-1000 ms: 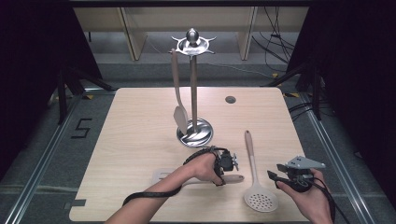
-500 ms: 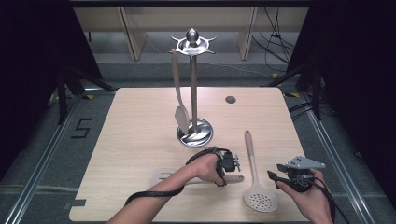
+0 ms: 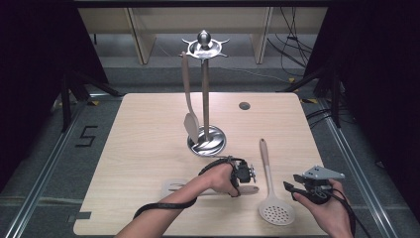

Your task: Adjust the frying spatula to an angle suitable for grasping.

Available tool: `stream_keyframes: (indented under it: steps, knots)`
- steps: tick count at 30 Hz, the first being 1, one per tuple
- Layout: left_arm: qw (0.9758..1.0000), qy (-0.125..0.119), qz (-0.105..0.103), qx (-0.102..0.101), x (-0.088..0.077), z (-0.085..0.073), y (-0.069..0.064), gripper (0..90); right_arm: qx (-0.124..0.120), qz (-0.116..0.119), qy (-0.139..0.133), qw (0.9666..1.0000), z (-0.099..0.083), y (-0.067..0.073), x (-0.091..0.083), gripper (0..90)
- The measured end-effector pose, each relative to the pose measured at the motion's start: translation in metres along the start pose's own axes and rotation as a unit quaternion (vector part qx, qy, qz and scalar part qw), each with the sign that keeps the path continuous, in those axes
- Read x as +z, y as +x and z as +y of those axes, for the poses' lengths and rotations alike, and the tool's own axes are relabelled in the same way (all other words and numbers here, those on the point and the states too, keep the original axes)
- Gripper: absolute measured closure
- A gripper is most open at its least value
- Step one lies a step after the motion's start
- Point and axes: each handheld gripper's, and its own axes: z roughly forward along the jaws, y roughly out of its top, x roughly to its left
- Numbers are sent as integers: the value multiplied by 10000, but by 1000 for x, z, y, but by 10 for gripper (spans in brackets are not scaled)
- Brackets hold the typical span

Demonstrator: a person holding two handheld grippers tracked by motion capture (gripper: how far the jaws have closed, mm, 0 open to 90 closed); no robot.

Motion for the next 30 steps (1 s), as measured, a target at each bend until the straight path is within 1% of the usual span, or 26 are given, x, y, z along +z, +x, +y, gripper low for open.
stream_keyframes:
  steps: [2,5,6,7,9,11,12,13,14,15,16,17,18,19,20,21,22,23,24,25,26,27,30]
  knots:
    - [10000,19,-49,-8,0,0,0,664,-4,-5,-15,10000,0,0,0,523]
    - [10000,29,-29,-11,0,1,0,681,-4,0,6,10000,0,0,0,523]
    - [10000,30,-23,-10,0,1,0,683,98,14,37,9999,1,1,0,523]
    - [10000,30,43,14,0,1,0,685,94,13,35,9999,0,1,0,523]
    - [10000,43,-1,29,0,1,-2,687,94,12,37,9999,0,1,0,523]
    - [10000,31,38,41,0,1,-3,689,93,14,38,9999,0,1,0,523]
    - [9999,31,106,71,0,1,-3,689,8,3,10,10000,0,0,0,523]
    - [10000,26,47,31,-1,1,-4,690,-5,2,4,10000,0,0,0,523]
    - [10000,21,49,44,-1,1,-4,690,-17,-12,20,10000,0,0,0,523]
    - [9999,-3,133,64,-2,1,-4,690,-5,-1,5,10000,0,0,0,523]
    - [9998,-37,179,29,-3,0,-4,691,93,13,38,9999,0,1,0,523]
    - [9998,-103,197,-16,-5,0,-4,691,79,10,43,10000,0,1,0,523]
    - [9997,-84,214,34,-7,-1,-3,691,220,24,102,9997,0,3,-1,523]
    - [9996,-142,249,16,-9,-2,-3,691,139,26,107,9998,0,2,-1,523]
    - [9996,-177,232,-18,-11,-2,-3,691,181,6,78,9998,0,3,-1,523]
    - [9995,-178,245,22,-13,-3,-2,692,200,25,44,9998,0,3,0,522]
    - [9993,-259,276,-24,-15,-4,-3,692,187,15,56,9998,0,3,-1,523]
    - [9992,-280,291,-27,-18,-5,-3,692,61,-11,-29,10000,-1,1,1,523]
    - [9989,-337,320,-51,-20,-6,-3,692,192,3,11,9998,0,3,0,522]
    - [9988,-359,325,-46,-23,-7,-2,692,-2,-15,-21,10000,0,0,0,523]
    - [9986,-397,348,-71,-26,-8,-2,692,24,-18,-29,10000,0,0,0,523]
    - [9982,-449,374,-96,-29,-10,-1,692,101,-16,16,9999,1,1,-1,522]
    - [9970,-639,393,-193,-38,-15,0,693,109,10,16,9999,1,1,-1,523]
